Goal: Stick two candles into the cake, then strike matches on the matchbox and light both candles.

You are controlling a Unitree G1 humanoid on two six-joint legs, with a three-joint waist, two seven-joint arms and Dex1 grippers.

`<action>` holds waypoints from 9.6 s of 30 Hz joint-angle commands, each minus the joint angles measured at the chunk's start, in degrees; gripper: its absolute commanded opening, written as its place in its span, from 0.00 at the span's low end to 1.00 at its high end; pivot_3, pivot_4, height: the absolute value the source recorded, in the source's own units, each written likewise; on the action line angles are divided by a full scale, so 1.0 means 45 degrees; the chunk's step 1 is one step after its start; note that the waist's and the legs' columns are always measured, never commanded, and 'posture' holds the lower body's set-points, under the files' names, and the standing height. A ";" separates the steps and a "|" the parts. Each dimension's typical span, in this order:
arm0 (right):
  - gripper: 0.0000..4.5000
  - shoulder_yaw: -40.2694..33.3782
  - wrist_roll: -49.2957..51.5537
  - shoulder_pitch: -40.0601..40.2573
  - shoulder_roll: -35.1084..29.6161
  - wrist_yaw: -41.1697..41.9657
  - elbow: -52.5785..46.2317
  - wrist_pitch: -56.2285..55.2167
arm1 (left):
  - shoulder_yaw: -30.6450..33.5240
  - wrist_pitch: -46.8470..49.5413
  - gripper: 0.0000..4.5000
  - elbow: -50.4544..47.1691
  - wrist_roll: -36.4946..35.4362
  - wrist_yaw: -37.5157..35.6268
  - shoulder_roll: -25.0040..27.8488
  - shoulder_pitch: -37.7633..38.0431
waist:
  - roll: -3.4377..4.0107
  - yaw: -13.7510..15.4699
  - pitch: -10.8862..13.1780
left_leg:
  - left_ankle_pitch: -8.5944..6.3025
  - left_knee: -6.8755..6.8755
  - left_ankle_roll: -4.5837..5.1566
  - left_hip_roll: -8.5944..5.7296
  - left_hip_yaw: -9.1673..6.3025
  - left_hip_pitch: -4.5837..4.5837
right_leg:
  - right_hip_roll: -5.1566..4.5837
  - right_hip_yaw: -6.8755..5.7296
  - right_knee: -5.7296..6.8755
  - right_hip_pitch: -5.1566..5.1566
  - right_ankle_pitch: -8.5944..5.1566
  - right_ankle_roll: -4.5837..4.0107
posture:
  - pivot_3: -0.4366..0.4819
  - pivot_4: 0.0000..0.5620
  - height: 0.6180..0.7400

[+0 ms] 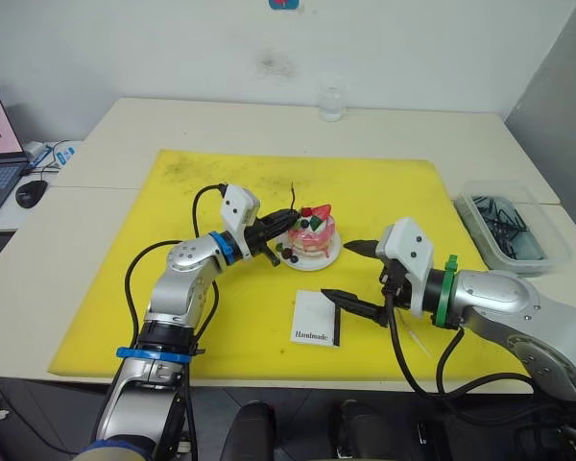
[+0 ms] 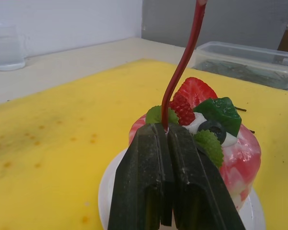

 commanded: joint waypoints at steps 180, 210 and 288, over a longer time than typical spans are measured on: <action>0.01 -0.4054 -0.0745 0.2039 -0.7245 0.5497 0.2332 0.5638 | -0.1952 0.3930 1.00 -0.9927 -0.3128 -0.3422 0.4284 0.3189 | 0.0014 -0.0053 0.0006 | -0.0001 -0.0009 -0.0001 -0.0005 -0.0011 0.0081 | 0.0006 0.0036 0.0000 0.0046 -0.0012 -0.0008 | 0.48 0.27 1.00; 0.01 -0.0469 -0.5329 -0.0551 0.7421 0.1519 0.8687 -1.1158 | 0.1546 0.5103 1.00 -0.9607 -0.4321 0.0306 0.4022 0.4336 | 0.0004 -0.0293 0.0009 | 0.0001 -0.0014 -0.0002 0.0020 -0.0016 0.0088 | 0.0005 0.0032 0.0028 0.0045 0.0003 -0.0009 | 0.48 0.27 1.00; 0.51 -0.0281 -0.6466 0.0587 0.7267 0.1149 0.9586 -1.3907 | 0.0861 0.5056 1.00 -0.8796 -0.3395 -0.0171 0.4072 0.3921 | 0.0011 -0.0305 0.0008 | 0.0001 -0.0021 -0.0002 0.0018 -0.0019 0.0093 | -0.0050 0.0042 0.0021 0.0050 0.0004 -0.0012 | 0.48 0.27 1.00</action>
